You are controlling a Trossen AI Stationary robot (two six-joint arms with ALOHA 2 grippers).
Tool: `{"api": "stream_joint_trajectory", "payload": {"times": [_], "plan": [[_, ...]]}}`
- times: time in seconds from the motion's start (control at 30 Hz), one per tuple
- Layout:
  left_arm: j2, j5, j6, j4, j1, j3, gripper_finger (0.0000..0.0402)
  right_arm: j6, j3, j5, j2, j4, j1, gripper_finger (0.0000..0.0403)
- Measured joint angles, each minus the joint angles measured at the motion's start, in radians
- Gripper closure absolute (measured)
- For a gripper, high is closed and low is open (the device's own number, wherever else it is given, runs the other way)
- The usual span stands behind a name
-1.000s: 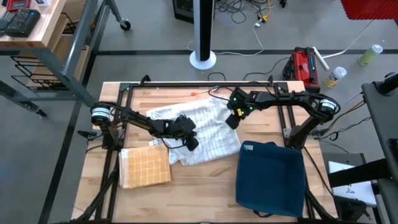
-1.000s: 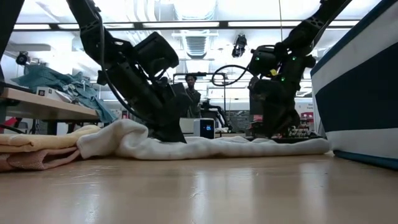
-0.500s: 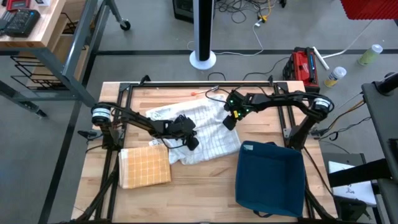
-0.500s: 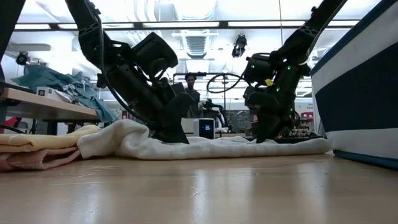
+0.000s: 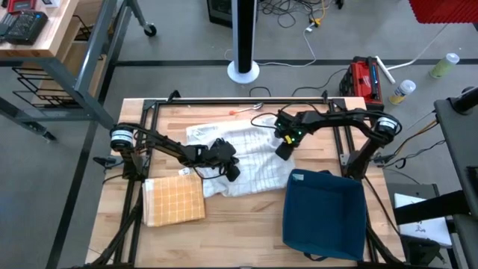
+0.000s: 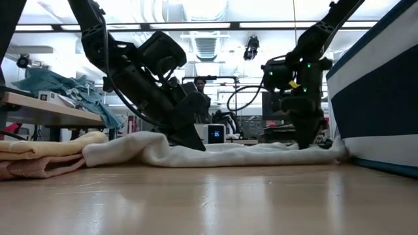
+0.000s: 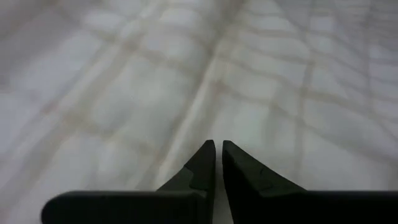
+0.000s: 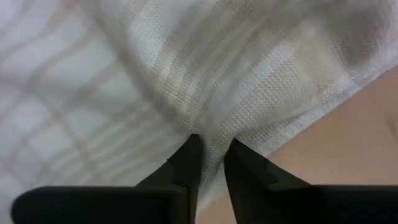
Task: Fold towel
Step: Fold the white towel
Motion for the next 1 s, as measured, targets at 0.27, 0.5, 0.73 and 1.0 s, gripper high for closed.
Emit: {"api": "stream_joint_trajectory", "payload": {"times": [0.27, 0.5, 0.73, 1.0], "plan": [[-0.009, -0.007, 0.016, -0.071, 0.0, 0.003, 0.0381, -0.004, 0.062, 0.075, -0.072, -0.128, 0.0, 0.0364], [-0.018, -0.025, 0.069, -0.194, 0.008, 0.01, 0.0381, -0.002, 0.122, 0.186, -0.114, -0.176, 0.0, 0.035], [-0.03, -0.011, 0.112, -0.04, 0.009, 0.001, 0.0381, 0.018, 0.136, 0.184, -0.11, -0.044, 0.004, 0.0334], [-0.109, -0.036, 0.167, -0.136, 0.021, 0.003, 0.0381, 0.039, 0.123, 0.18, 0.01, 0.175, 0.03, 0.0365]]}}
